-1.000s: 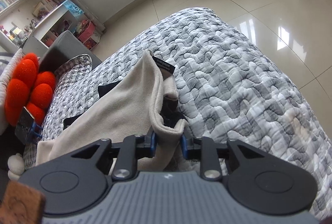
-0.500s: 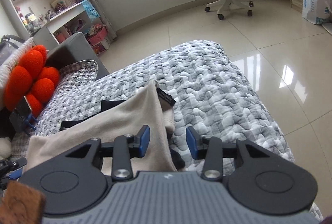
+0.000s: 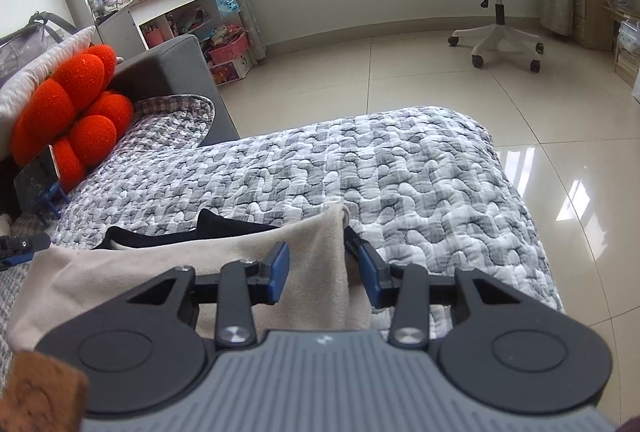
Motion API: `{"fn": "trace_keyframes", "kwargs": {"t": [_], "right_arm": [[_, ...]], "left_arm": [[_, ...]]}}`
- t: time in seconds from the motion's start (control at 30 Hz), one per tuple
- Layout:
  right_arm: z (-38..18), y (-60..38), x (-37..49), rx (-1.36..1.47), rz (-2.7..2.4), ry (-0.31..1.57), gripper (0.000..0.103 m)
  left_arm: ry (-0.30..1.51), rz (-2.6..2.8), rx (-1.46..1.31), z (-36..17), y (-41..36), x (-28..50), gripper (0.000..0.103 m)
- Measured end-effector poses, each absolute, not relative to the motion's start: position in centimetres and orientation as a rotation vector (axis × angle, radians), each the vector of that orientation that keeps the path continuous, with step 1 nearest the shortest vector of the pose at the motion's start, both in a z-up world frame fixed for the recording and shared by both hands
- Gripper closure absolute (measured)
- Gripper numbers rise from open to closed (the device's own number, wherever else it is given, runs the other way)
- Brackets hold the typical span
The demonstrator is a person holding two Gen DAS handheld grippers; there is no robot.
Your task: Fold clothes
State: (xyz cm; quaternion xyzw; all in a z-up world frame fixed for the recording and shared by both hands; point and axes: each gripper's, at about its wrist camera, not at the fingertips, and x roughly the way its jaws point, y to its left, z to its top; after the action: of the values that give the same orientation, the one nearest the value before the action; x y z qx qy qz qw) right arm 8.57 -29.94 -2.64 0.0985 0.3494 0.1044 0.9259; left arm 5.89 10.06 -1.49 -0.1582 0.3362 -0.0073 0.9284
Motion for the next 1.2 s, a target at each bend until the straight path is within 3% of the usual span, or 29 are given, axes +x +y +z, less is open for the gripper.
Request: {"fn": "trace_keyframes", "kwargs": {"t": [0.1,0.13,0.17,0.23,0.27,0.73,1.07,1.2], "right_arm": [[-2.8,-29.0,8.9,0.141,0.230,0.708,0.061],[-2.8,-28.7,9.0,0.123,0.235,0.702,0.064],[-2.9,-28.4,9.1,0.106,0.240,0.696,0.071],[-3.0,-28.1,9.3,0.077,0.223,0.693,0.085],[-2.9,-28.2,9.3,0.082,0.217,0.687,0.092],[-0.9,-28.4,8.2,0.088,0.206,0.518,0.096],[-0.7,-27.8,8.3,0.068,0.177,0.480,0.097],[-2.2,-27.3,9.3,0.032,0.143,0.577,0.097]], "left_arm": [[0.698,-0.037,-0.313,-1.9,10.2,7.1,0.054],[0.704,-0.037,-0.304,-2.0,10.1,7.3,0.062],[0.712,-0.033,-0.290,-2.1,9.9,7.4,0.073],[0.722,-0.026,-0.271,-2.3,9.6,7.5,0.086],[0.719,-0.024,-0.273,-2.2,9.8,7.5,0.088],[0.653,-0.008,-0.369,-0.9,11.2,6.2,0.090],[0.617,0.039,-0.363,-0.7,11.3,5.5,0.090],[0.635,0.063,-0.338,-1.2,11.1,5.9,0.090]]}}
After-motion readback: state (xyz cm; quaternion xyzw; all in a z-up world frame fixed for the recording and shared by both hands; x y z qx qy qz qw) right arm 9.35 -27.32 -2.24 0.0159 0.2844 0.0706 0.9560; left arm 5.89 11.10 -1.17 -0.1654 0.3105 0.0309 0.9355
